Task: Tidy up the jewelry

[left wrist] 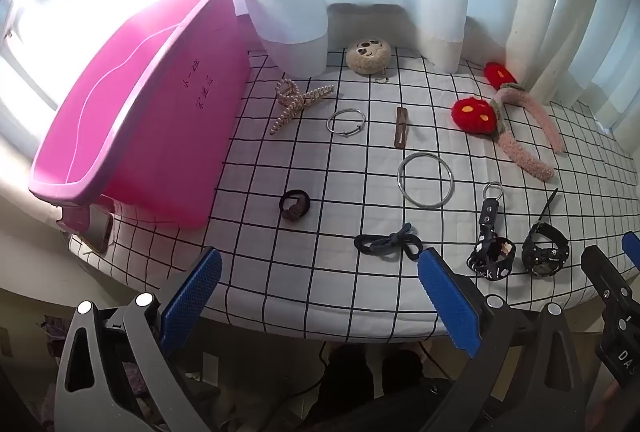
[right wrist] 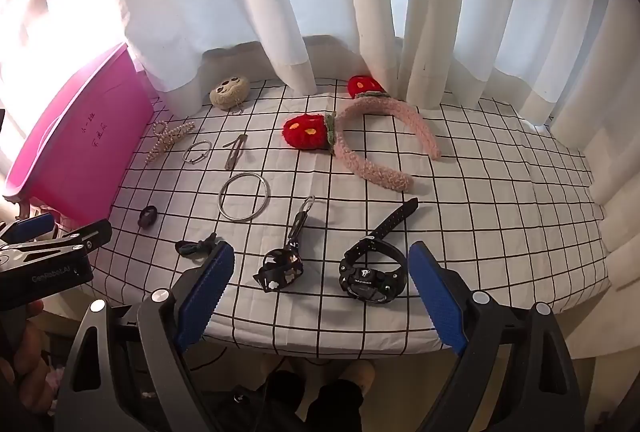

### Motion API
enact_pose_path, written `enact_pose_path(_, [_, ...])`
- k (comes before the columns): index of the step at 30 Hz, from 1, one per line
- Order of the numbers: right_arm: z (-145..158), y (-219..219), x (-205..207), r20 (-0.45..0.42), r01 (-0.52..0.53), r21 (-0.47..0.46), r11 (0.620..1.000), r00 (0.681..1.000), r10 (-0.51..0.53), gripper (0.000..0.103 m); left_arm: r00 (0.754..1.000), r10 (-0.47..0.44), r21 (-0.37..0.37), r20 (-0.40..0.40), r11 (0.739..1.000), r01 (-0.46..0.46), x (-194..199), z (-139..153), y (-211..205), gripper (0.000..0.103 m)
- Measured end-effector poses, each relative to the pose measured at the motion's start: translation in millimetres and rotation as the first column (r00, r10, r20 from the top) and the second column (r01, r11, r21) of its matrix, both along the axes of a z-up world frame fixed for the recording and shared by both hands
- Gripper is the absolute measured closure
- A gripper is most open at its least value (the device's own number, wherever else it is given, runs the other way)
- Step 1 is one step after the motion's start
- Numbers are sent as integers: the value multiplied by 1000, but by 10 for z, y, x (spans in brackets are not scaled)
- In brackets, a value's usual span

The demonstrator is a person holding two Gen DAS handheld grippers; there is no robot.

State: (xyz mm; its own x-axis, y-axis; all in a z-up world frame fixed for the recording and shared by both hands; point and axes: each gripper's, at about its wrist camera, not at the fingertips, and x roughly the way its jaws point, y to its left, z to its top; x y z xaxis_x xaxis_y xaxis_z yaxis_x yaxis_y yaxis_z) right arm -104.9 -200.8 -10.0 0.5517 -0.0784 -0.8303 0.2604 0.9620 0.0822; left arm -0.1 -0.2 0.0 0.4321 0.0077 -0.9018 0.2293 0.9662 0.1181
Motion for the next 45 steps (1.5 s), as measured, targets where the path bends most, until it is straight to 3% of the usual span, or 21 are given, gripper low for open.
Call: enact_pose_path(45, [44,-8,-3,9,11,-11,1000,1000,-11,18,1000,-7,-22,6,1000,7,23,55,-59,6])
